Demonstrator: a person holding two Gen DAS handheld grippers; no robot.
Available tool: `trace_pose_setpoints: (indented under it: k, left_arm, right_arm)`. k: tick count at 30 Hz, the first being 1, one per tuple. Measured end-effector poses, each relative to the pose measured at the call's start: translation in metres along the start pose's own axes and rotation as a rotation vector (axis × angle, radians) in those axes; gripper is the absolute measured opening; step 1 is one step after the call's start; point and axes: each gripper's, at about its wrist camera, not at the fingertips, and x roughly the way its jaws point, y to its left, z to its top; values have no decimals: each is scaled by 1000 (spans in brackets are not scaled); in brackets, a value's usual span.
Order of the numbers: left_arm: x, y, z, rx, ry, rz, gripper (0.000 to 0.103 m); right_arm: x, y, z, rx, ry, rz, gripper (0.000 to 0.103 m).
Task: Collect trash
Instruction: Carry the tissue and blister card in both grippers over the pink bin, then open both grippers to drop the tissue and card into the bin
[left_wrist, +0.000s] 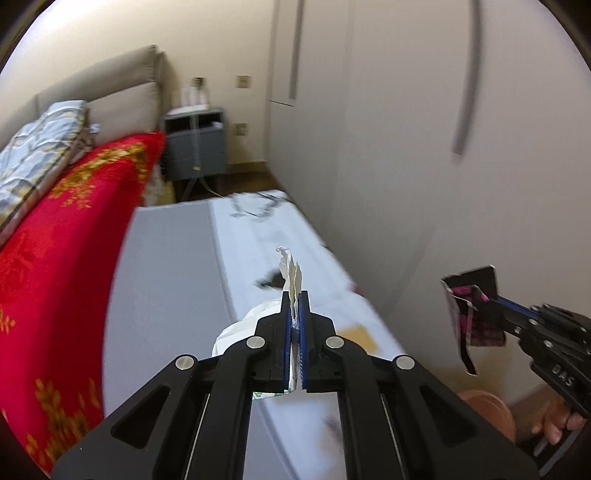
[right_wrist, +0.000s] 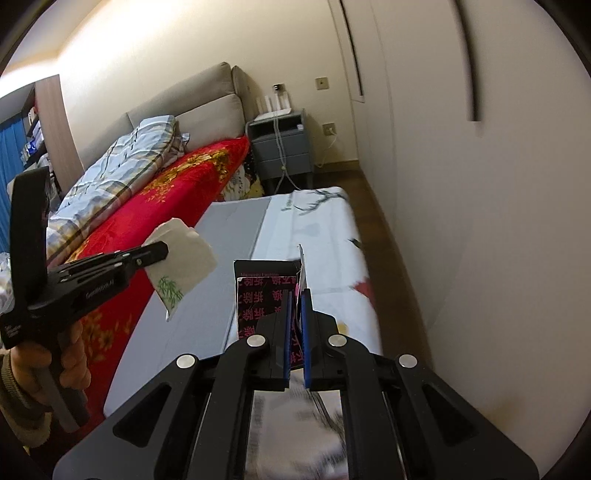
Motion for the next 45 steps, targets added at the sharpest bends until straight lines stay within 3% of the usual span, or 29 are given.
trace_pose_setpoints:
  k: [8,15,16,21,25,30,34,40,41,43,44,45]
  left_arm:
    - [-48,-82,-48,38,18,-122,3]
    - [-61,-133,-75,90,38,-185,3]
    - [-61,-139,-78,98,41,-190,3]
    - [-64,-164,-84,139,47,-209,3]
    - [-64,-176,-85,160,49,-222,3]
    - [-58,-189,-87,173,61,-253,3]
    - [-54,-201,-91,184,73,-291,4]
    - [-52,-225,-101,217,96,-346,5]
    - [-53,-227,-102,221,96,-347,14]
    - [-53,-231,-103,228,92,-332,44]
    - [-54,-231,-103,226,81,-312,68]
    - [-56,-231,-103,222,65,-293,77]
  right_arm:
    - [-85,-45,-68,46,51,-131,5]
    - [-107,-86,-117,118,86,-216,7]
    - [-109,-90,-121,127,86,-223,11]
    - [-115,-103,-133,152,103,-243,21]
    - [-123,-107,-132,171,75,-261,42]
    - [-135,-106,-134,166,50,-283,47]
    - [-152,-103,-139,141,10,-349,54]
    - [-172,-113,-153,182,-1,-385,56]
    - [-174,-116,-154,194,1,-385,57]
    - [-177,-119,-156,210,-3,-387,61]
    - [-179,-119,-157,211,-7,-390,64]
    - [-179,-119,-157,210,-9,-390,66]
